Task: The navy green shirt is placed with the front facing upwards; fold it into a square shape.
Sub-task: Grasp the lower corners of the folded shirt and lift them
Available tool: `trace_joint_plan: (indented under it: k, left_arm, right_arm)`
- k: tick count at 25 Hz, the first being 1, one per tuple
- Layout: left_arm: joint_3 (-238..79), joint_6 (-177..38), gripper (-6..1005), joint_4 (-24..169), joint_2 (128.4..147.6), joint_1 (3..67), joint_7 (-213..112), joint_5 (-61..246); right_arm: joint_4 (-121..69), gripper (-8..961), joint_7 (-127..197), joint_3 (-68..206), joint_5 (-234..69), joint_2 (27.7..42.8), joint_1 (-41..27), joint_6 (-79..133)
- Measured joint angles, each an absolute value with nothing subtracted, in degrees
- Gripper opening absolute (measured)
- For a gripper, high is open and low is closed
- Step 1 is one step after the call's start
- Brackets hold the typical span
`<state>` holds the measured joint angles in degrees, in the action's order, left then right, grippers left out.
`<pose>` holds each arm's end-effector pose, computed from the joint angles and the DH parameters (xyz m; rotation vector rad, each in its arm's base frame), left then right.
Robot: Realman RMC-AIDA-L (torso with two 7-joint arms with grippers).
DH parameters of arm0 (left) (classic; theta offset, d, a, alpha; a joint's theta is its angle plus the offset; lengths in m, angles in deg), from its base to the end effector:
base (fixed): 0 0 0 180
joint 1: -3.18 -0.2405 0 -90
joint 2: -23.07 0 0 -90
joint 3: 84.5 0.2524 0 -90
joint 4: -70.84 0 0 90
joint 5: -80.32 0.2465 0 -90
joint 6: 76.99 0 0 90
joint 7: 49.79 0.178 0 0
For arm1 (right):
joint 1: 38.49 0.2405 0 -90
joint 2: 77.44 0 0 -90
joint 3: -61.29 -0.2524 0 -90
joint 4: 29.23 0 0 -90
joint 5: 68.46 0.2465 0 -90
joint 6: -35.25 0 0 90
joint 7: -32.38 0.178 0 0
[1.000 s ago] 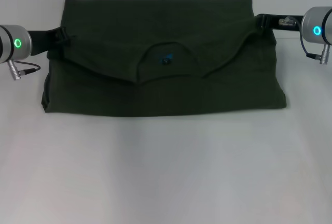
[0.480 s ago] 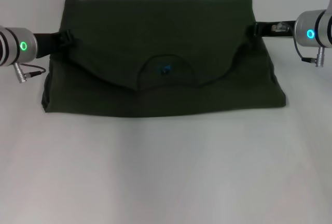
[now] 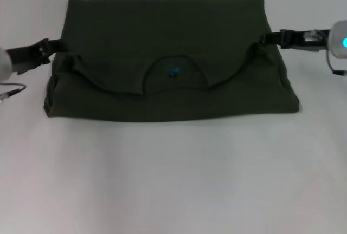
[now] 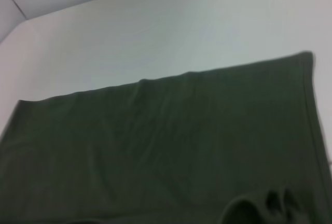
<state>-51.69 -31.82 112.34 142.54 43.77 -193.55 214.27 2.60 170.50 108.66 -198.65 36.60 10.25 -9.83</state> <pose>-0.3144 0.4990 0.0402 -1.6261 -1.5825 -0.6024 0.2530 0.5292 0.0054 -1.9741 1.3757 0.4005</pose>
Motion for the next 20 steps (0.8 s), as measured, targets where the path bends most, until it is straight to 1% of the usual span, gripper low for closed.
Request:
trace_joint_plan:
  k: [2,5,8,12,14,17,20]
  left_arm:
    - [-51.7,-28.4,564,113.6,142.39,41.0,-189.2,209.0]
    - [-52.0,-22.5,629,113.0,141.19,37.9,-181.9,202.3]
    - [-52.1,-19.8,693,112.3,140.66,35.9,-176.0,200.6]
    - [-52.1,-19.1,746,111.6,141.01,33.8,-169.1,201.4]
    - [-52.1,-19.6,766,110.9,141.15,33.3,-167.6,202.0]
    - [-51.8,-20.2,766,109.5,141.28,33.1,-166.5,202.3]
    - [-51.2,-20.8,766,108.5,141.53,33.3,-165.9,202.3]
  right_arm:
    - [5.1,600,169.9,107.6,-195.5,36.55,7.4,-14.3]
    - [7.5,649,167.9,107.1,-188.7,36.53,2.6,-20.4]
    - [7.8,698,163.8,106.7,-181.1,36.54,-2.1,-26.1]
    - [6.3,691,157.8,104.0,-173.3,36.62,-7.1,-34.1]
    - [5.7,688,155.8,102.3,-171.2,36.89,-9.1,-37.1]
    - [5.2,683,155.0,100.4,-170.1,37.09,-10.7,-39.3]
    - [4.9,677,154.9,100.0,-170.1,36.93,-11.2,-39.7]
